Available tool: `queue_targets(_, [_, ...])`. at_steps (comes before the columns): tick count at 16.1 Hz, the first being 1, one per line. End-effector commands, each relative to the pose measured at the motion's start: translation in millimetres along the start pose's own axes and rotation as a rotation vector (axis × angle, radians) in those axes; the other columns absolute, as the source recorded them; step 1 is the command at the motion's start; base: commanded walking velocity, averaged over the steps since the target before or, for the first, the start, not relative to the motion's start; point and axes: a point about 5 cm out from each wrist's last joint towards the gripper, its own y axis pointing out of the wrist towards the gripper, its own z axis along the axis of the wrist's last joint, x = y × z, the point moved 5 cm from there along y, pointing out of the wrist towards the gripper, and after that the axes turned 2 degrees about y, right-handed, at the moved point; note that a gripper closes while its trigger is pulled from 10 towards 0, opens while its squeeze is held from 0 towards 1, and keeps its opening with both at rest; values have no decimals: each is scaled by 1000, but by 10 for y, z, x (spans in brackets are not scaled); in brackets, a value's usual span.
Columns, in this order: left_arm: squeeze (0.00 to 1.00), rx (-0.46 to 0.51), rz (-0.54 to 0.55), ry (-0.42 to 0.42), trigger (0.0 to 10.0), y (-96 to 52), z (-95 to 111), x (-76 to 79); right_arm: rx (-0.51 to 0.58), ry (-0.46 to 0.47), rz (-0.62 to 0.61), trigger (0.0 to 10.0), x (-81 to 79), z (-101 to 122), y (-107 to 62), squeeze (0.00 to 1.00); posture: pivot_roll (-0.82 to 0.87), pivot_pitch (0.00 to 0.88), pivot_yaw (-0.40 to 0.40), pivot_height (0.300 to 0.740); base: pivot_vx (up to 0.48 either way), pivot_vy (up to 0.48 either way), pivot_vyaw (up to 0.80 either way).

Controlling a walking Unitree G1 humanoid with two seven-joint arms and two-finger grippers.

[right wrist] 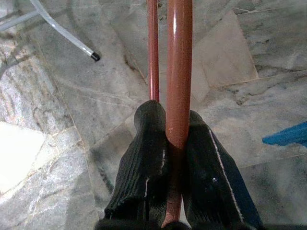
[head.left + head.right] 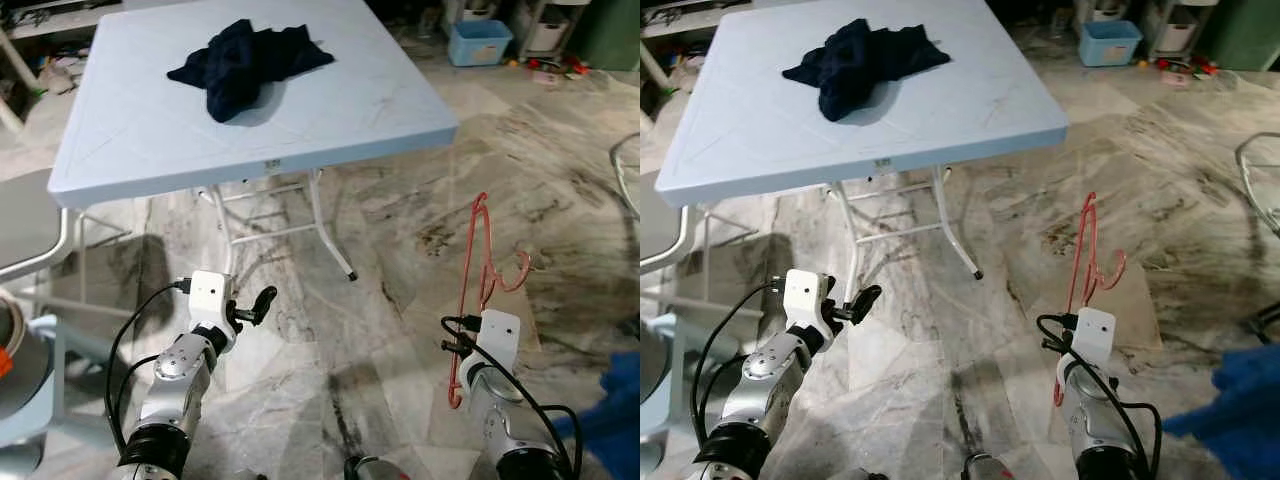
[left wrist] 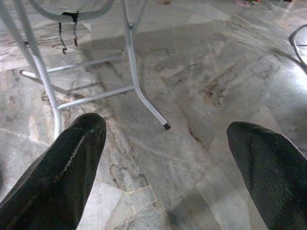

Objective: Hang hanger

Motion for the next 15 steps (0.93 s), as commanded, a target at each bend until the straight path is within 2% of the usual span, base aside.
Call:
queue_targets(1, [0, -35, -5, 6, 10000, -8, -54, -23, -13, 7, -10, 10000, 12, -27, -4, 0, -227, 102, 33, 740, 0, 300, -775])
queue_targets(4, [0, -44, -18, 12, 10000, -2, -53, -18, -18, 2, -22, 10000, 43, -55, -7, 0, -222, 105, 33, 740, 0, 351, -775])
queue_targets(7, [0, -45, -1, 17, 10000, -4, -47, -79, -18, 0, -7, 10000, -23, -57, -6, 0, -219, 105, 34, 740, 0, 421, -765])
queue_targets(13, [0, -40, -6, 21, 10000, 17, -26, -67, -3, 11, -7, 10000, -26, -17, 12, 0, -214, 99, 29, 740, 0, 424, 0])
queue_targets(15, [0, -23, -18, 31, 10000, 19, -6, -48, 0, 8, -8, 10000, -27, 0, 17, 0, -215, 99, 26, 740, 0, 126, 0])
